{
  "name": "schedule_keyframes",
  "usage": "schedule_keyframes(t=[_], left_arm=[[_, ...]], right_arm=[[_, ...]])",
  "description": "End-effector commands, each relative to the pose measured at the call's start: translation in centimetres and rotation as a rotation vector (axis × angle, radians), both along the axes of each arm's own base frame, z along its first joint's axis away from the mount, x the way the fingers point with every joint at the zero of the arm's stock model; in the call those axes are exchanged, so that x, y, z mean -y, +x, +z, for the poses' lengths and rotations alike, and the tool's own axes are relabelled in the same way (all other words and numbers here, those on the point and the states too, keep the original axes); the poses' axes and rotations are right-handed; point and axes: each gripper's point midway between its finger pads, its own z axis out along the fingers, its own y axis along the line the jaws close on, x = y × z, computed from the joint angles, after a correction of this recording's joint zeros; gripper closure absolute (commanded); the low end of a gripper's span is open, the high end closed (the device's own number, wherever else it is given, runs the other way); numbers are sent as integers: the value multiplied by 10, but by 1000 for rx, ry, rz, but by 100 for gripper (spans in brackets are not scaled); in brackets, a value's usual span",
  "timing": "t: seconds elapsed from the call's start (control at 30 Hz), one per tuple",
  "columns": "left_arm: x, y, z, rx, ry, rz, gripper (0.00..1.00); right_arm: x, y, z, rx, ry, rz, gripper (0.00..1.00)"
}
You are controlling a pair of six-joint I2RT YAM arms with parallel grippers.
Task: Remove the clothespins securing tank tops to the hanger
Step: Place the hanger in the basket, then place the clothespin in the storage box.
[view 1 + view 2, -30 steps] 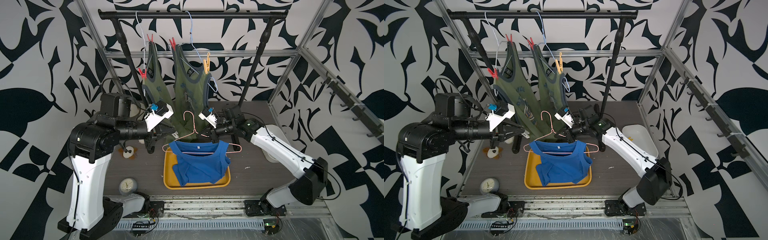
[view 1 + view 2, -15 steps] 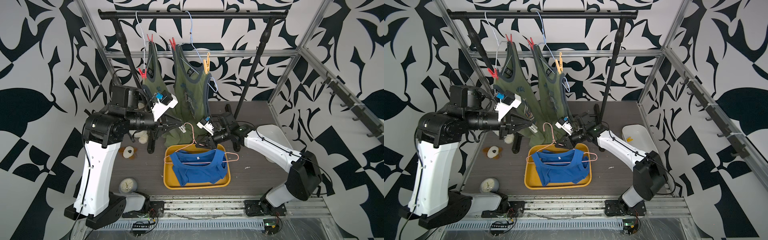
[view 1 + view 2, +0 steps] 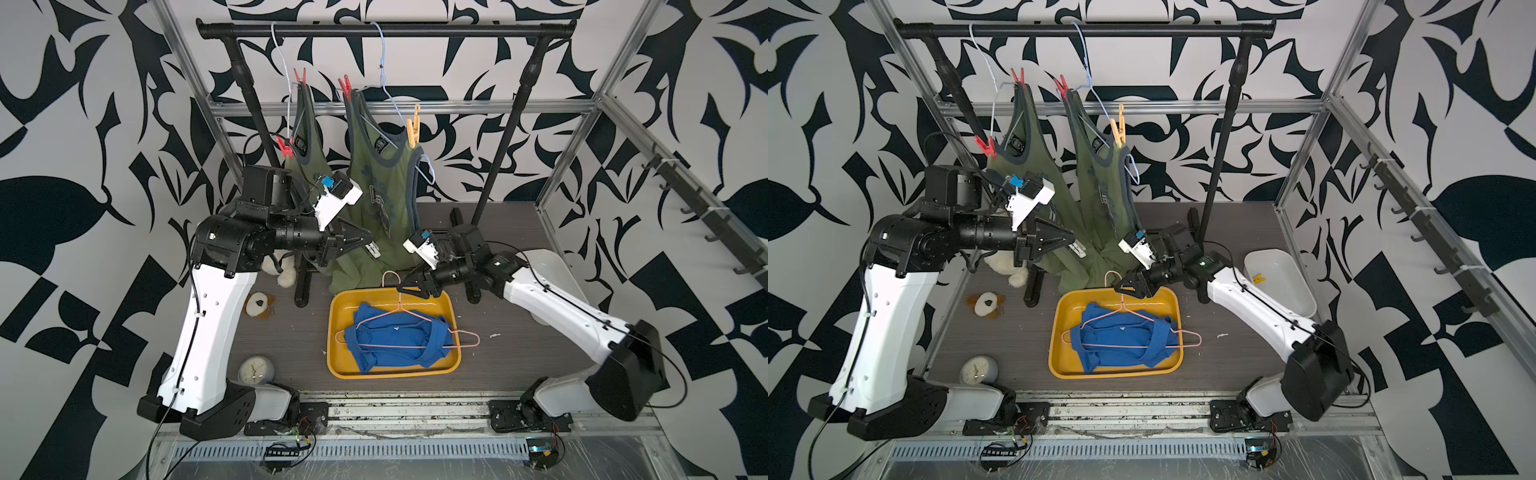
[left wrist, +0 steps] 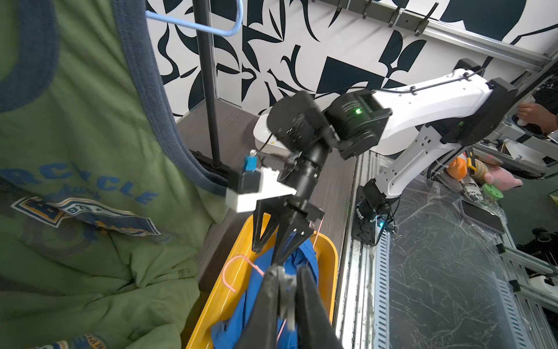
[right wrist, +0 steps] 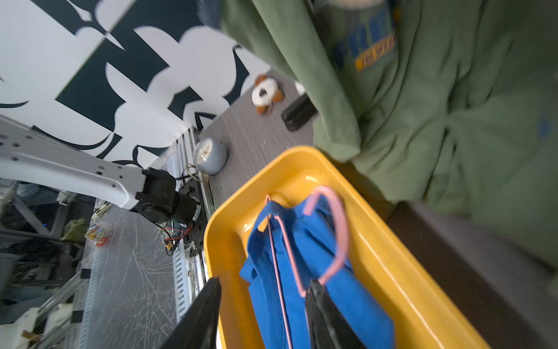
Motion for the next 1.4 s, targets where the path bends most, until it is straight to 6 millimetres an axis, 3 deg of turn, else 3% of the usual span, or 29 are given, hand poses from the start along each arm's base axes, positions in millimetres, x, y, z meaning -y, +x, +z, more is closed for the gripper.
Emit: schedule_keyframes(t=[0.0,0.2,0.53,0.87,1.37], left_arm=[[5,-1,0,-32,-27,-21,91],[10,-5,4,-81,-72,-52,91],[15,-7,9,-123,-111,-81,91],[19,-2,11,-149,-136,-89,90],[21,0,16,-165,-156,-94,89]], right_arm=[[3,-7,86,189,145,19,51],[2,-25,148,275,285,91,46],[-8,-28,188,291,442,158,42],[-20,-34,198,256,509,228,42],[-39,-27,185,242,464,211,45]])
